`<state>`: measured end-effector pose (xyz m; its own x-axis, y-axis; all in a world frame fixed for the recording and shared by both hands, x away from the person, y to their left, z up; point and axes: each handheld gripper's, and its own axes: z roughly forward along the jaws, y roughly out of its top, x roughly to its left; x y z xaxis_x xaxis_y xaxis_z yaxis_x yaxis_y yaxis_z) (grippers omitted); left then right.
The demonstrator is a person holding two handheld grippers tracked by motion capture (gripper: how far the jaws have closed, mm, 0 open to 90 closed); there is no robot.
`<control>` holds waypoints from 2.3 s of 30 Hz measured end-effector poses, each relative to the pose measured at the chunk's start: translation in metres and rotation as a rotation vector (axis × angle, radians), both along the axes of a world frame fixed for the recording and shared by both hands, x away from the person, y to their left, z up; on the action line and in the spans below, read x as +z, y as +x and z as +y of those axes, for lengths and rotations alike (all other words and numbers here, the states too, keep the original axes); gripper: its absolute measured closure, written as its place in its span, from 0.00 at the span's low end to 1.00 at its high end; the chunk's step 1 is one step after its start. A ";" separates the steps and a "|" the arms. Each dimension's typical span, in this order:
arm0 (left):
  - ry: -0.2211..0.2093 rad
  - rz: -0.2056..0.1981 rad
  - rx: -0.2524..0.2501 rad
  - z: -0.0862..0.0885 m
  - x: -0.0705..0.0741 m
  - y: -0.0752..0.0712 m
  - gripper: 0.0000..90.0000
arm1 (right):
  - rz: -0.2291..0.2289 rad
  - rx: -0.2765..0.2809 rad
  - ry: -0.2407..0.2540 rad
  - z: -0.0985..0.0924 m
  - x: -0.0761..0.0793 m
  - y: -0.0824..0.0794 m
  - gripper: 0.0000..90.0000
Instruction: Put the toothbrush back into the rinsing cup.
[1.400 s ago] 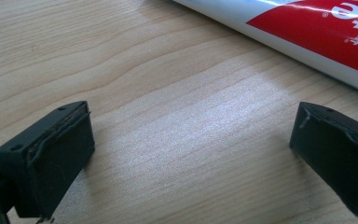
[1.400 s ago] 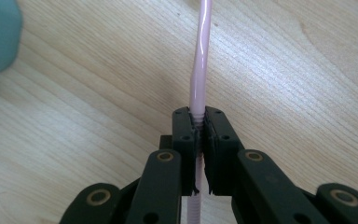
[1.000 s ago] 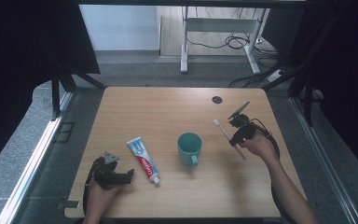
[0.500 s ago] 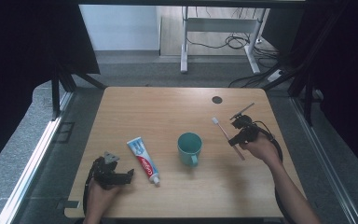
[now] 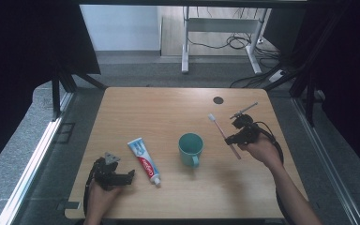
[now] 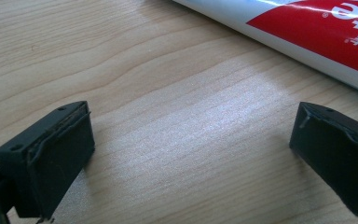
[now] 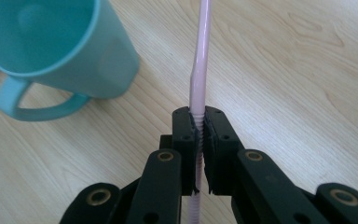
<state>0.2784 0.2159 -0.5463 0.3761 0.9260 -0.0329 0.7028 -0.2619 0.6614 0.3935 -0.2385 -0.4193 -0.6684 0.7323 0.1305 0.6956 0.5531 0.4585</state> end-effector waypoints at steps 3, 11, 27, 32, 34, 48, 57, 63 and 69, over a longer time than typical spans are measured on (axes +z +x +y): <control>0.000 0.000 0.000 0.000 0.000 0.000 0.00 | -0.013 0.011 0.010 0.005 0.004 -0.002 0.93; 0.000 0.000 0.000 0.000 0.000 0.000 0.00 | -0.053 0.040 0.031 0.020 0.014 -0.006 0.93; 0.001 -0.001 -0.002 0.000 0.000 0.000 0.00 | -0.103 0.118 0.067 0.060 0.030 -0.009 0.93; 0.000 -0.003 0.000 0.000 0.000 0.000 0.00 | -0.112 0.132 0.078 0.072 0.034 -0.008 0.93; 0.000 -0.002 -0.001 0.000 0.000 0.000 0.00 | -0.113 0.135 0.082 0.076 0.035 -0.007 0.93; 0.003 0.000 -0.004 0.000 0.000 0.000 0.00 | -0.127 0.155 0.096 0.099 0.042 -0.002 0.93; 0.003 -0.001 -0.002 0.000 0.000 0.000 0.00 | -0.140 0.155 0.106 0.112 0.041 0.002 0.93; 0.002 -0.001 -0.002 0.000 0.000 0.000 0.00 | -0.148 0.159 0.114 0.121 0.037 0.003 0.93; 0.001 -0.002 0.000 0.000 0.000 0.000 0.00 | -0.151 0.166 0.118 0.130 0.029 0.003 0.93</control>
